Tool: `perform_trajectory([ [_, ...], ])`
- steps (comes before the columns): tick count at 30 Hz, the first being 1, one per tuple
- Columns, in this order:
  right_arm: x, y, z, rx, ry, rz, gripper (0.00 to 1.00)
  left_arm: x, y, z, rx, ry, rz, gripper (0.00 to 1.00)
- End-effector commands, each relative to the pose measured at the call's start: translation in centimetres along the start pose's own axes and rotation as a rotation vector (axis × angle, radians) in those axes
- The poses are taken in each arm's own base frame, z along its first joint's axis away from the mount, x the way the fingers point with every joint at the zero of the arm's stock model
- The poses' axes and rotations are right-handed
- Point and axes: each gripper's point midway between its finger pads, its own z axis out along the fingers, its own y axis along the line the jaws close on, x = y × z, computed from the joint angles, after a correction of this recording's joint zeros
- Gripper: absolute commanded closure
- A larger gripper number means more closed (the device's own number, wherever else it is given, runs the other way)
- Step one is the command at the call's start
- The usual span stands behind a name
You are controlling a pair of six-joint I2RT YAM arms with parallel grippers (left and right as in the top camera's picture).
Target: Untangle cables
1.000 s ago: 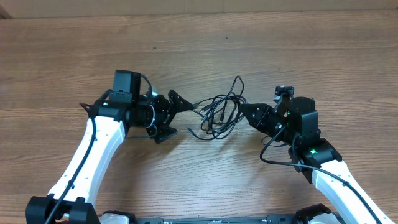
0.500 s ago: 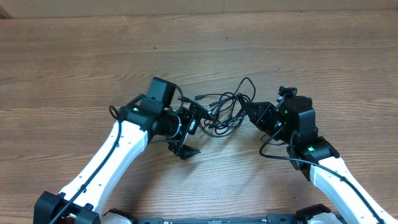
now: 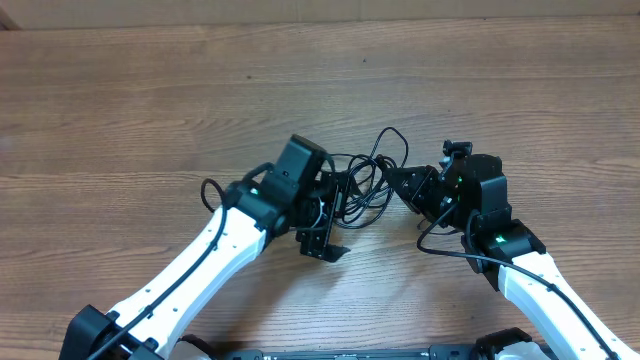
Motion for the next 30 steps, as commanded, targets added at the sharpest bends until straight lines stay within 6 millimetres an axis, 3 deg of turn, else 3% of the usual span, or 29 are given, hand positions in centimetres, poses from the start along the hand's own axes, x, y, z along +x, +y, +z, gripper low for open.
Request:
perform_trajectory([
  [1, 0.7, 0.6, 0.0, -0.028, 0.041, 0.095, 0.96, -0.5, -1.4, 0.3, 0.084, -0.124, -0.034, 0.0],
  [3, 1.1, 0.7, 0.0, -0.037, 0.06, 0.097, 0.96, -0.7, -2.1, 0.7, 0.115, -0.147, -0.017, 0.06],
  [8, 2.5, 1.0, -0.2, -0.057, 0.143, 0.109, 0.96, -2.4, -3.9, 0.5, 0.192, -0.229, -0.015, 0.37],
  [12, 3.2, 0.5, -0.2, -0.036, 0.171, 0.127, 0.96, -3.7, -4.6, 0.0, 0.224, -0.296, 0.005, 0.73],
  [15, 3.5, 0.3, -0.3, -0.029, 0.186, 0.135, 0.96, -4.8, -5.2, -0.5, 0.243, -0.374, 0.102, 0.84],
  [16, 3.6, 0.0, -0.3, -0.019, 0.191, 0.142, 0.96, -5.5, -5.6, -1.0, 0.246, -0.436, 0.2, 0.96],
  [19, 3.9, -0.2, -0.4, -0.009, 0.205, 0.151, 0.93, -6.5, -6.1, -1.6, 0.208, -0.507, 0.418, 0.96],
  [22, 4.2, 0.0, -0.5, -0.019, 0.224, 0.141, 0.74, -8.0, -6.9, -2.9, 0.167, -0.559, 0.626, 0.96],
  [23, 4.4, 0.2, -0.5, -0.033, 0.232, 0.118, 0.57, -8.6, -7.4, -3.8, 0.153, -0.576, 0.715, 0.96],
  [25, 4.5, 1.0, -1.0, -0.067, 0.231, 0.024, 0.47, -9.6, -8.4, -6.3, 0.139, -0.601, 0.942, 0.96],
  [27, 4.3, 1.8, -1.6, -0.098, 0.215, -0.04, 0.43, -8.6, -9.5, -7.7, 0.183, -0.539, 1.164, 0.96],
  [30, 4.2, 3.1, -2.6, -0.145, 0.187, -0.151, 0.41, -4.9, -9.8, -9.1, 0.322, -0.347, 1.536, 0.96],
])
